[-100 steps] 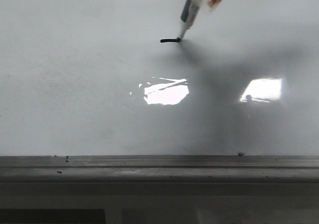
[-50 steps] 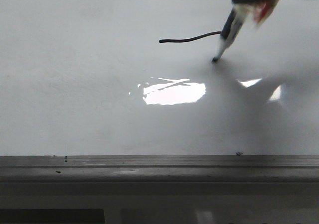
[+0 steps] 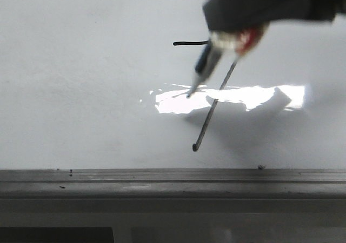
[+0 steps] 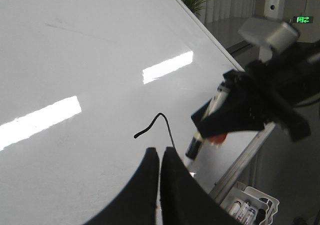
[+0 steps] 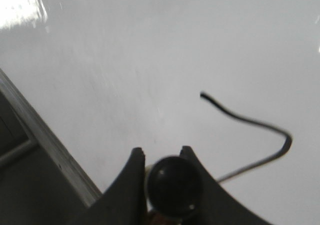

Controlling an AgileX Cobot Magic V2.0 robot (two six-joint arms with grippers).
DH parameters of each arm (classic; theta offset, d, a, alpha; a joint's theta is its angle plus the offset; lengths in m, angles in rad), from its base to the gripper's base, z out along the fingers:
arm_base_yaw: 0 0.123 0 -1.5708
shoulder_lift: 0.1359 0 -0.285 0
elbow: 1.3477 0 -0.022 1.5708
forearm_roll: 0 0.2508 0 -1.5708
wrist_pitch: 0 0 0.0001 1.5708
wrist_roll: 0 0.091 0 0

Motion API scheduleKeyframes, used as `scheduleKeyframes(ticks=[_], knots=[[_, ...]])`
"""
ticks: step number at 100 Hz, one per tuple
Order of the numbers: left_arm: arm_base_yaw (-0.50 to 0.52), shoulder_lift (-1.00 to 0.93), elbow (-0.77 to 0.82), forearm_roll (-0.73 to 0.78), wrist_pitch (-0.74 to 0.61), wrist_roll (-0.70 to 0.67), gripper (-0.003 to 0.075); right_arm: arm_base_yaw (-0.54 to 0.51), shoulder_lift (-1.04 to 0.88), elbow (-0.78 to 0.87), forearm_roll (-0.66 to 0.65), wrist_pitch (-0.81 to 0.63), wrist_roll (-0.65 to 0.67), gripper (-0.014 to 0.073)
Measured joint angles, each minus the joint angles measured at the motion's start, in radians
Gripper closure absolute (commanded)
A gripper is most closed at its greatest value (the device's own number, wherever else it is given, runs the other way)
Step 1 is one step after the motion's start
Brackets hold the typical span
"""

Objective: Write number 7 on whiteboard

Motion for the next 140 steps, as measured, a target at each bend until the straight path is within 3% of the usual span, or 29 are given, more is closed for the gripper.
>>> scheduleKeyframes(ticks=[8, 23, 30, 52, 79, 140], knots=[[0.0, 0.0, 0.0, 0.01, 0.001, 0.0, 0.0675, 0.02, -0.037, -0.043, 0.0, 0.002, -0.011, 0.0665], [0.0, 0.066, 0.0, 0.025, 0.02, 0.0, 0.038, 0.046, -0.055, -0.07, 0.0, 0.029, -0.051, 0.0665], [0.0, 0.131, 0.0, 0.03, 0.05, -0.009, 0.0318, 0.058, -0.044, -0.07, 0.0, 0.079, -0.07, 0.0665], [0.0, 0.352, -0.07, 0.066, 0.222, 0.006, 0.0332, 0.063, 0.01, -0.07, -0.004, 0.305, -0.156, 0.0665], [0.0, 0.475, -0.173, 0.101, 0.296, 0.079, 0.0333, 0.063, 0.027, -0.07, -0.009, 0.338, -0.225, 0.0665], [0.0, 0.572, -0.191, 0.098, 0.398, 0.11, 0.0335, 0.063, 0.136, -0.07, -0.026, 0.449, -0.227, 0.0665]])
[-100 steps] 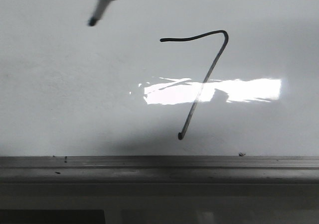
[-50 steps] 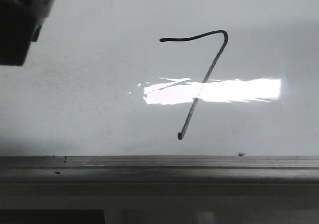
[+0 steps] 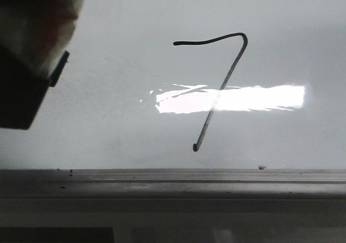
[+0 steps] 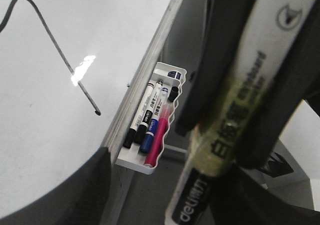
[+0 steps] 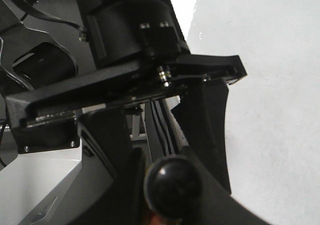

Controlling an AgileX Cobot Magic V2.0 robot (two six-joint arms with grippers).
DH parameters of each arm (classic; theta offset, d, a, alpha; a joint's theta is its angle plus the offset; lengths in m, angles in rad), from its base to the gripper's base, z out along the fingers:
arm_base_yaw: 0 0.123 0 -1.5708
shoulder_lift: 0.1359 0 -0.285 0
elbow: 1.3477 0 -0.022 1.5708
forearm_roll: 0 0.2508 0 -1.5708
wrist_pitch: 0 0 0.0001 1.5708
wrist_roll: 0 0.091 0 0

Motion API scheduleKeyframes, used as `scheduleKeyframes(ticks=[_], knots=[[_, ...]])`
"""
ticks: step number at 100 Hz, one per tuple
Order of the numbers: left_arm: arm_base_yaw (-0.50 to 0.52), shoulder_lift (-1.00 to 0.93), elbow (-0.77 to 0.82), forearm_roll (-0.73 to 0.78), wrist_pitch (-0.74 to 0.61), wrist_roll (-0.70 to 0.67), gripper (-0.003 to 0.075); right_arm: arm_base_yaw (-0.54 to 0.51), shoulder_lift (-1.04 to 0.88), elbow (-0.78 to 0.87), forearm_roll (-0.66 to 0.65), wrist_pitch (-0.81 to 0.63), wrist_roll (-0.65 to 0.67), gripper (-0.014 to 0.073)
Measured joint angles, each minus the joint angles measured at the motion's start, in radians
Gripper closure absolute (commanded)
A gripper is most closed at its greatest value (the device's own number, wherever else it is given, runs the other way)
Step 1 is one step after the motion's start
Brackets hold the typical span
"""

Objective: Write number 7 on whiteboard

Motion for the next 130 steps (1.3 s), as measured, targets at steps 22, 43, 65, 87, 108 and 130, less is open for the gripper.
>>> scheduleKeyframes(ticks=[22, 43, 65, 87, 108, 130], knots=[[0.0, 0.0, 0.0, 0.0, 0.007, 0.0, 0.0447, 0.0, 0.0, 0.0, 0.0, 0.002, 0.0, 0.0665], [0.0, 0.0, 0.0, 0.0, 0.031, 0.002, 0.069, 0.0, 0.001, 0.0, -0.002, -0.007, -0.002, 0.0665], [0.0, 0.0, 0.0, 0.02, 0.04, 0.046, 0.074, 0.0, 0.006, 0.0, 0.011, -0.002, 0.009, 0.0664], [0.0, 0.0, 0.002, 0.017, 0.045, 0.048, 0.0741, 0.0, 0.006, 0.0, 0.014, 0.002, 0.013, 0.0381], [0.0, 0.0, 0.034, -0.034, -0.004, 0.016, 0.0741, 0.0, -0.006, 0.0, 0.011, -0.03, 0.035, 0.0069], [0.0, 0.0, 0.078, -0.099, -0.021, 0.009, 0.0741, 0.0, -0.127, 0.0, 0.01, -0.085, 0.058, 0.0071]])
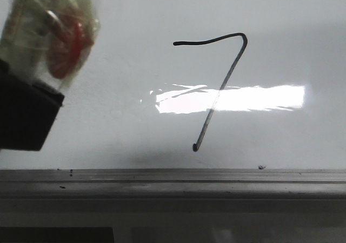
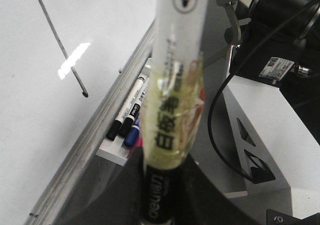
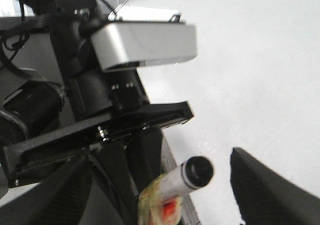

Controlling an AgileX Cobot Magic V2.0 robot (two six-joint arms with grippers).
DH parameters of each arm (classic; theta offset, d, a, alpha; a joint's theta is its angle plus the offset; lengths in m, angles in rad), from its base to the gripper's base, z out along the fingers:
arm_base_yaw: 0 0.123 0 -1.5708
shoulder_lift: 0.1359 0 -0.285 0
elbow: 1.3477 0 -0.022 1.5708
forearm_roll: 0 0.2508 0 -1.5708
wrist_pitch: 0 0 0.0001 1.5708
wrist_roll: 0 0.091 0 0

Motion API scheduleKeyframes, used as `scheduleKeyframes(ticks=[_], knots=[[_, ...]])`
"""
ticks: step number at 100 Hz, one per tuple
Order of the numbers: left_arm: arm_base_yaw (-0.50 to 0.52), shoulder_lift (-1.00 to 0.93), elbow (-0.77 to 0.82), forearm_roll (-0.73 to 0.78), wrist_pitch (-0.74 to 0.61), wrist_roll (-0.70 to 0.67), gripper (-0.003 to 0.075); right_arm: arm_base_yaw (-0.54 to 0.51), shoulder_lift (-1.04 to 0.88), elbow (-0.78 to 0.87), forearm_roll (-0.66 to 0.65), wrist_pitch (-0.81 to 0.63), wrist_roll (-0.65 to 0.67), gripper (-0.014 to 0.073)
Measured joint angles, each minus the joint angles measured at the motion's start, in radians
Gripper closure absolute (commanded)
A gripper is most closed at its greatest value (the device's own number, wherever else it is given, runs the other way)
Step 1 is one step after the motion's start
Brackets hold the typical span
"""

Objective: Write number 7 on whiteboard

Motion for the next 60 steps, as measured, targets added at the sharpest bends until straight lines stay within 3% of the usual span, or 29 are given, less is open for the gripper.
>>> scheduleKeyframes(ticks=[12, 19, 24, 42, 60], knots=[[0.0, 0.0, 0.016, -0.009, -0.004, -0.007, 0.0741, 0.0, -0.072, 0.0, 0.0, -0.077, 0.0, 0.0075], [0.0, 0.0, 0.016, -0.013, -0.01, -0.014, 0.0741, 0.0, -0.112, 0.0, 0.0, -0.116, 0.0, 0.0128], [0.0, 0.0, 0.016, -0.015, -0.02, -0.028, 0.0741, 0.0, -0.148, 0.0, 0.0, -0.143, 0.002, 0.0217], [0.0, 0.0, 0.016, -0.02, -0.101, -0.138, 0.0741, 0.0, -0.246, 0.0, 0.004, -0.194, 0.02, 0.0669], [0.0, 0.0, 0.007, 0.015, -0.254, -0.322, 0.0741, 0.0, -0.288, 0.0, 0.008, -0.272, 0.027, 0.066]])
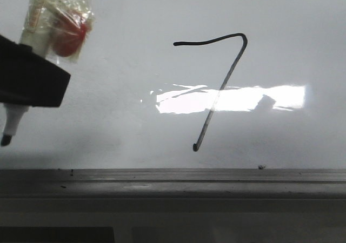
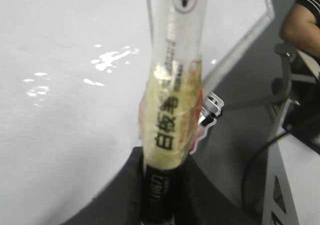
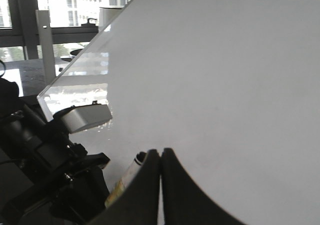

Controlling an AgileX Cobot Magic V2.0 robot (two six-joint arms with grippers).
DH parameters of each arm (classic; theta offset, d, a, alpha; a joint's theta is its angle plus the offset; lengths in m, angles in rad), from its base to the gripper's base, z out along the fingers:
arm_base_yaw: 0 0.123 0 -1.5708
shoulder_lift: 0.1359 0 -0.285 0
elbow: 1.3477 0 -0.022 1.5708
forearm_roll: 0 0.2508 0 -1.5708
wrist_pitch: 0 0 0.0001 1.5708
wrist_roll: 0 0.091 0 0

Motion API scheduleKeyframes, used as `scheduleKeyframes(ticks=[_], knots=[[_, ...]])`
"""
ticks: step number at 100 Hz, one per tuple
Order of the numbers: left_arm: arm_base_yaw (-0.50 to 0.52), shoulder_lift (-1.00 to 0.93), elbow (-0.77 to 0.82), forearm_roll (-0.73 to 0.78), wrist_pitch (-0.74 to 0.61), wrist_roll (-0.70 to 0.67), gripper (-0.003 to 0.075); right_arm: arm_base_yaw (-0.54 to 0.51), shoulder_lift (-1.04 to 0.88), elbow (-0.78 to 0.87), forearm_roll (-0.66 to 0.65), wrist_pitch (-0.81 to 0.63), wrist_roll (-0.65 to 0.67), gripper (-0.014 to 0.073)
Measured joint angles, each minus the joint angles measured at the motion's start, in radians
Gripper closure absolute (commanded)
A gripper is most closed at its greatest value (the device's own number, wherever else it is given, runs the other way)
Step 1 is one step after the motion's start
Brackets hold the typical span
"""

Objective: Write number 7 on whiteboard

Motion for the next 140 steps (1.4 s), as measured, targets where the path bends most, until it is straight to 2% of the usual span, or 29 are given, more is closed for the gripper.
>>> scheduleKeyframes(ticks=[9, 18, 28, 43, 56, 89, 115, 130, 140], knots=[[-0.017, 0.0, -0.024, 0.091, -0.095, -0.142, 0.0741, 0.0, -0.008, 0.0, 0.002, -0.054, 0.0, 0.066], [-0.044, 0.008, -0.058, 0.202, -0.133, -0.304, 0.0741, 0.0, -0.017, 0.0, 0.007, -0.098, 0.003, 0.066], [-0.081, 0.042, -0.094, 0.361, -0.135, -0.475, 0.0741, 0.0, -0.019, 0.0, 0.009, -0.143, 0.003, 0.066], [-0.142, 0.138, -0.144, 0.632, -0.129, -0.809, 0.0741, 0.0, -0.02, 0.0, 0.012, -0.186, 0.003, 0.066], [-0.189, 0.197, -0.175, 0.858, -0.13, -1.023, 0.0741, 0.0, -0.02, 0.0, 0.015, -0.205, 0.003, 0.066], [-0.207, 0.285, -0.192, 1.284, -0.172, -1.556, 0.0741, 0.0, -0.02, 0.0, 0.019, -0.234, 0.003, 0.066], [-0.211, 0.293, -0.197, 1.63, -0.261, -1.878, 0.0741, 0.0, -0.02, 0.0, 0.02, -0.245, 0.003, 0.066], [-0.211, 0.295, -0.197, 1.809, -0.268, -1.982, 0.0741, 0.0, -0.02, 0.0, 0.021, -0.246, 0.003, 0.066], [-0.213, 0.302, -0.198, 1.876, -0.268, -2.026, 0.0741, 0.0, -0.02, 0.0, 0.023, -0.246, 0.003, 0.066]])
